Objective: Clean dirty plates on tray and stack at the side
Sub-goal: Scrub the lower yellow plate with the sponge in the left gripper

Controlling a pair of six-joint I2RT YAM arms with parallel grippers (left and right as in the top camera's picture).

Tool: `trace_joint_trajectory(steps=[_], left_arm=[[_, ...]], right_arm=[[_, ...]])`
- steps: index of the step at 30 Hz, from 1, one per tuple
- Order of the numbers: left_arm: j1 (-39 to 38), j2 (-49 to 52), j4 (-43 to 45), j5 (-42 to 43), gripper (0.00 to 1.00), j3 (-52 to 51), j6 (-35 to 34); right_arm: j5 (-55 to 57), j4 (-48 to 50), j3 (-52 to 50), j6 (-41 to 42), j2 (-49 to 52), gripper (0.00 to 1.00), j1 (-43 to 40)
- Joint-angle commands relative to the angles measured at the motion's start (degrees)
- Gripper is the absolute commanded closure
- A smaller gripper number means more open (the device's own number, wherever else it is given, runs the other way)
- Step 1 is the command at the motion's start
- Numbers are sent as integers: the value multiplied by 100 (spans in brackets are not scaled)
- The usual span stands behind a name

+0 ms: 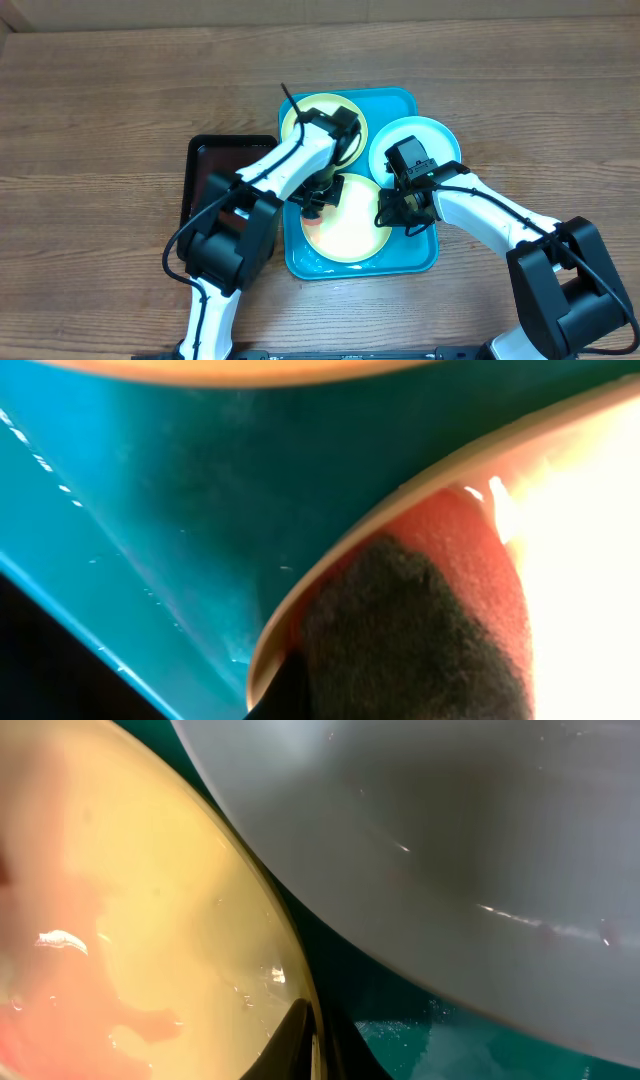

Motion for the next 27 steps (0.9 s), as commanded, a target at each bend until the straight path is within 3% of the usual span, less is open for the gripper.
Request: trace_joint_trajectory(steps=[1,10,14,20,24,27], left_arm=[[256,219,151,1054,96,-275,420],[-365,221,157,2002,96,-275,1650],[-557,219,96,1943,96,-275,1744],[-337,219,-2,1272,96,-275,614],[-37,219,-205,-223,96,-275,-597],[146,214,-280,-1051,96,-275,-1091]], right_arm=[[424,-83,-96,9,125,94,-42],[424,-83,-96,9,125,94,-42],[424,-85,-96,9,125,94,-42],[424,-92,-96,9,125,94,-42],[426,-87,-96,7,125,94,-42],[426,-85,-96,7,125,94,-42]])
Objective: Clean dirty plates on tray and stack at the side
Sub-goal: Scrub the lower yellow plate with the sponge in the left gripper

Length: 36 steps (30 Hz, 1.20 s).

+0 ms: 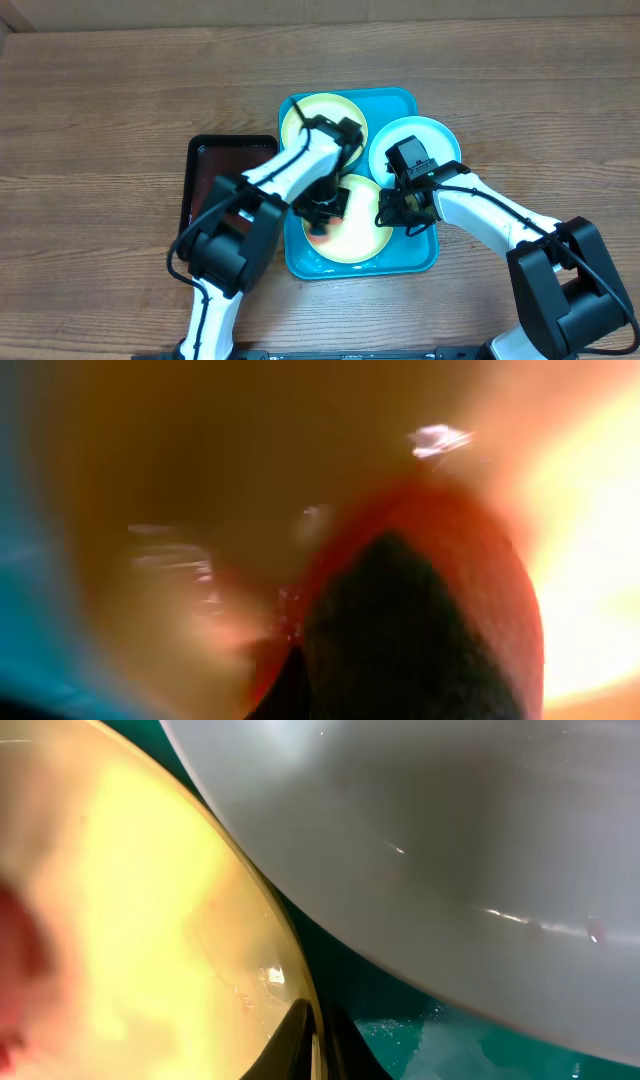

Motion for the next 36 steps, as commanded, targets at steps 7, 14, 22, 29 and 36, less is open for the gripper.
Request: trace_joint_trajectory(steps=[7,14,22,29,36], left_arm=[[345,216,76,-1690,96,-94,-570],[323,216,540,1165,96,-94,1296],[-111,216,601,2129,96,-94,2865],[-166,216,542,1480,96,-94,1886],[79,2,501,1443,96,-76,1314]], right_arm=[[398,-66,-96,9,125,94,-35],[396,-59,-96,11,125,94,-35],[396,-57,-96,11,125,94,-35],[396,-90,-96,11,125,94,-35],[396,-72,-96,11,125,94,-35]])
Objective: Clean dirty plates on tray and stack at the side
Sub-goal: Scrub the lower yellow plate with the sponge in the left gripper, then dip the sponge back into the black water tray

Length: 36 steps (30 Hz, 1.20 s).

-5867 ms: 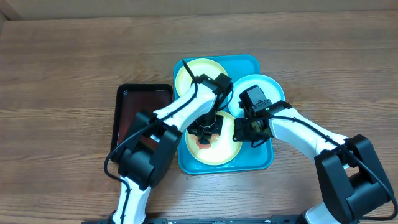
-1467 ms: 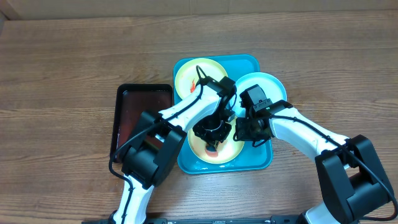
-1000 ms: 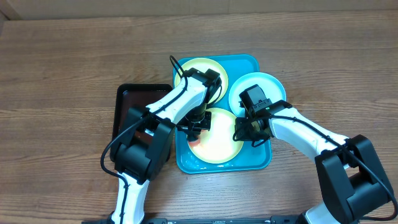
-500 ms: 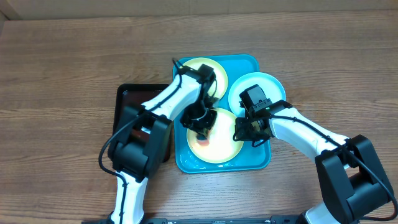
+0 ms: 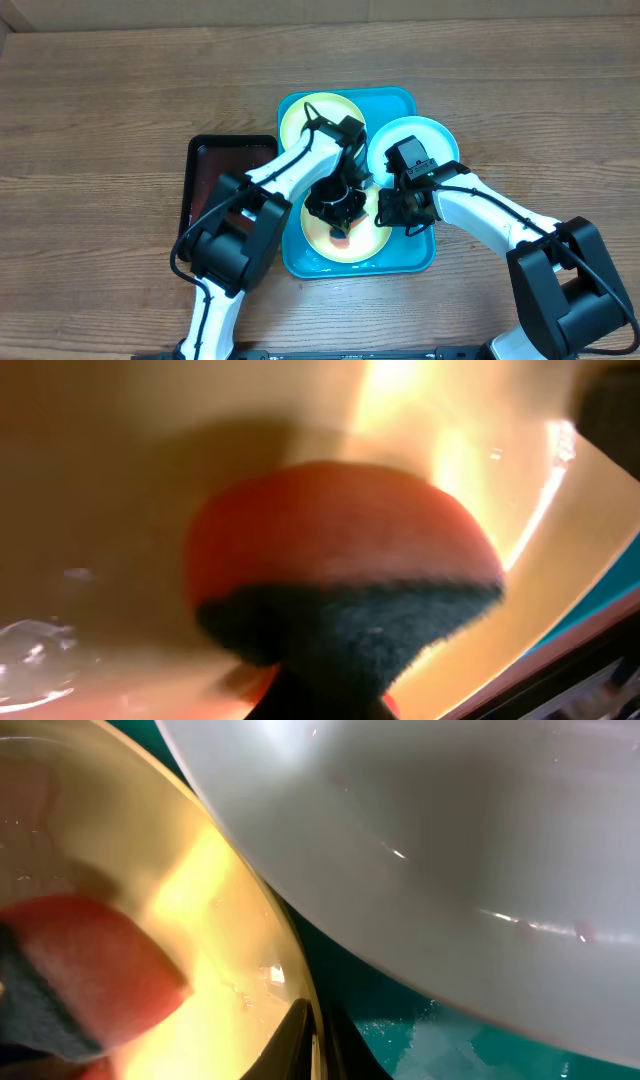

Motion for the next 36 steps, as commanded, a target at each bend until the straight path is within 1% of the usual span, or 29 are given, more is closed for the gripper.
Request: trace_joint_trajectory(steps=[1,3,5,11,14,18,21,23,27,28,29,31,32,33,36], left_arm=[[201,-188,13,-236,96,-61,-472],[262,-459,7,-302,96,-57,-601],[323,-772,-37,-577,95,-57,-841],[780,-1823,-599,-2262,96,-57,-2079],[1189,-2188,-822,-2793,96,-57,-2446],[1784,-2288,-874,-2743,96,-79,-2452],[2096,-2210,-758,-2736,96,-326,-2452],[2260,-2085,-492,-2736,96,-723,-2448],[2337,-1930,59,-2796,95,-1349,-2452],[2361,-1893,212,-2796,91,-1480,-2455],[2382,-1871,330,-2793,77,-1576,-2455],[2441,-1832,472,-2780,64,-1694,-2450],[2470,-1827,483,-2750,60,-1711,-2450],[2492,-1825,492,-2730,57,-1709,-2450],[2531,-1843,487,-2697,55,-1639,-2433]], right_arm=[[422,-76,-96,7,125,94,-39],[422,-79,-96,7,125,94,-39],[424,-79,-96,7,125,94,-39],[424,-81,-96,7,125,94,-39],[426,-76,-96,7,125,94,-39],[426,-52,-96,4,125,94,-39],[426,-52,-96,4,125,94,-39],[426,-52,-96,7,125,93,-39],[424,-55,-96,7,125,94,-39],[424,-55,-96,7,125,94,-39],[424,-55,-96,7,125,93,-39],[426,-57,-96,4,125,94,-39],[426,-57,-96,7,125,94,-39],[426,-57,-96,7,125,93,-42],[424,-55,-96,7,125,94,-39]])
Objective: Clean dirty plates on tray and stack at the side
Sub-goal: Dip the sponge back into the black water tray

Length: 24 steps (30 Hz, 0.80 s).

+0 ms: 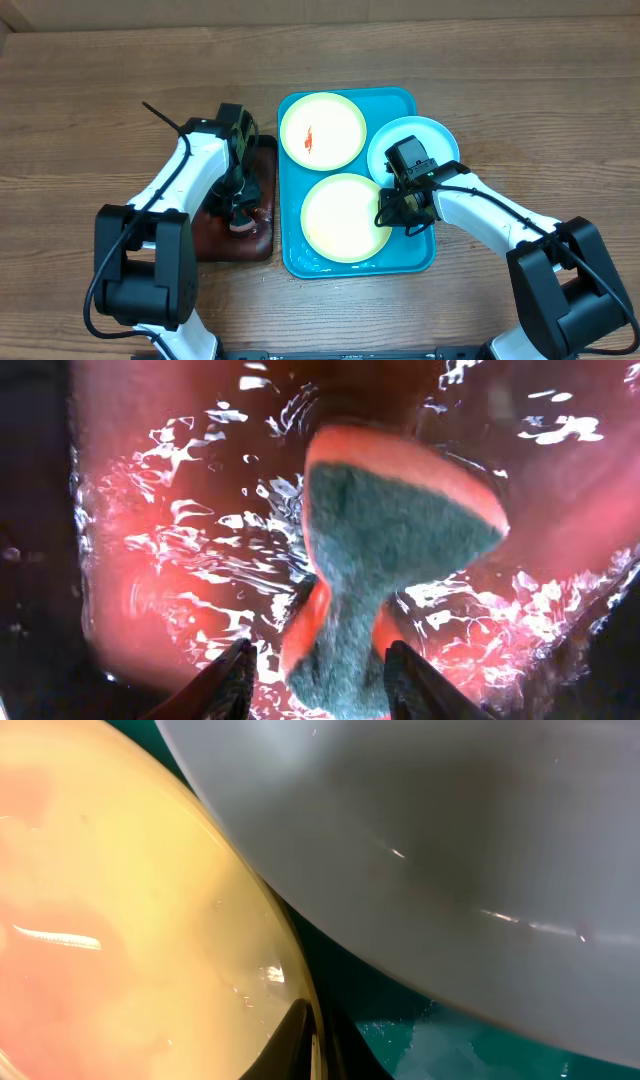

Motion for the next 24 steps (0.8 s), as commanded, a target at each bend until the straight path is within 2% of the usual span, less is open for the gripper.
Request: trace_joint_trajectory(steps=[1,4,11,19,24], left_arm=[[70,-2,-24,50,53,133,20],[68,-4,-197,334,47,293,70],[52,9,-116,457,41,254,210],[52,33,494,234,68,-341,116],[52,61,721,254,73,-535,120]], right_arm=[[424,-70,-101,7,125,94,-39],[424,-70,-101,7,125,94,-39],[424,-68,-101,7,125,94,-39],[424,-70,-101,4,125,94,-39],[431,-9,-101,7,125,94,-42]])
